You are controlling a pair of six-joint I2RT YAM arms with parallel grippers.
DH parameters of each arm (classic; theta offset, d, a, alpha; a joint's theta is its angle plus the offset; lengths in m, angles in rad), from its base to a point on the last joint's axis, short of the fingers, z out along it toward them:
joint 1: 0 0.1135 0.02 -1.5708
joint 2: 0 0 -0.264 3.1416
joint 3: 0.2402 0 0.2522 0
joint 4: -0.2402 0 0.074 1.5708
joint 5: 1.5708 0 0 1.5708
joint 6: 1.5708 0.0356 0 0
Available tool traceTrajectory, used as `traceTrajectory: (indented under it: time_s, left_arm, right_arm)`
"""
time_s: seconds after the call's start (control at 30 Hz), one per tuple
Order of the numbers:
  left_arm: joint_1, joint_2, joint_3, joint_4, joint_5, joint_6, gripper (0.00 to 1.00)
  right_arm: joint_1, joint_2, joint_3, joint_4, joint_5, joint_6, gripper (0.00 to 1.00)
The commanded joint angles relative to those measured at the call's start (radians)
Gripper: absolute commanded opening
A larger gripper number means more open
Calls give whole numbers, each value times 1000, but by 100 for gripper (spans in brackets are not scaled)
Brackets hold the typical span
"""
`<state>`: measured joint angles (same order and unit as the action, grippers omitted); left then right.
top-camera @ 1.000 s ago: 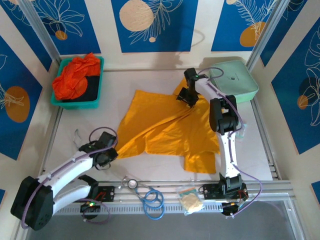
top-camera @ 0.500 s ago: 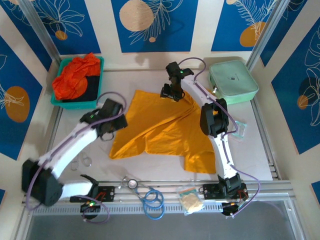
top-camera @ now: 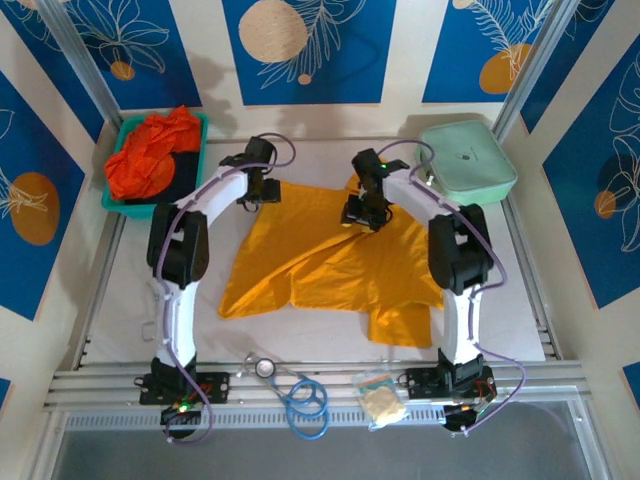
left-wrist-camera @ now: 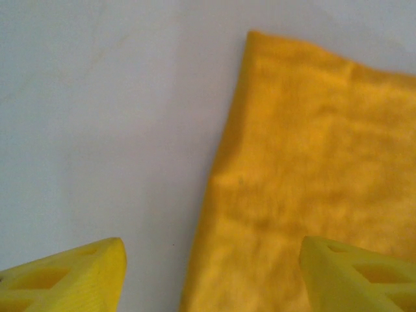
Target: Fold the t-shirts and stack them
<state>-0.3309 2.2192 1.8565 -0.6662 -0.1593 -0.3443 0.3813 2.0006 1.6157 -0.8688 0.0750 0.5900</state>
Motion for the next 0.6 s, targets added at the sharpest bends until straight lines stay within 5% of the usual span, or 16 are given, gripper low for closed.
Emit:
traceTrajectory:
  time_s: [0.0, 0.2, 0.43, 0.57]
  left_arm:
    - [16, 120, 125, -57, 106, 108, 67]
    - [18, 255, 267, -81, 238, 168, 59]
    - [17, 295, 310, -105, 225, 202, 0]
    - [3, 233, 276, -94, 176, 221, 0]
  right_arm:
    - [-29, -100, -88, 52, -14, -14, 50]
    - [-57, -162, -158, 56, -12, -21, 50]
    - [-59, -164, -156, 56, -22, -17, 49]
    - [-59, -166, -141, 43, -14, -18, 49]
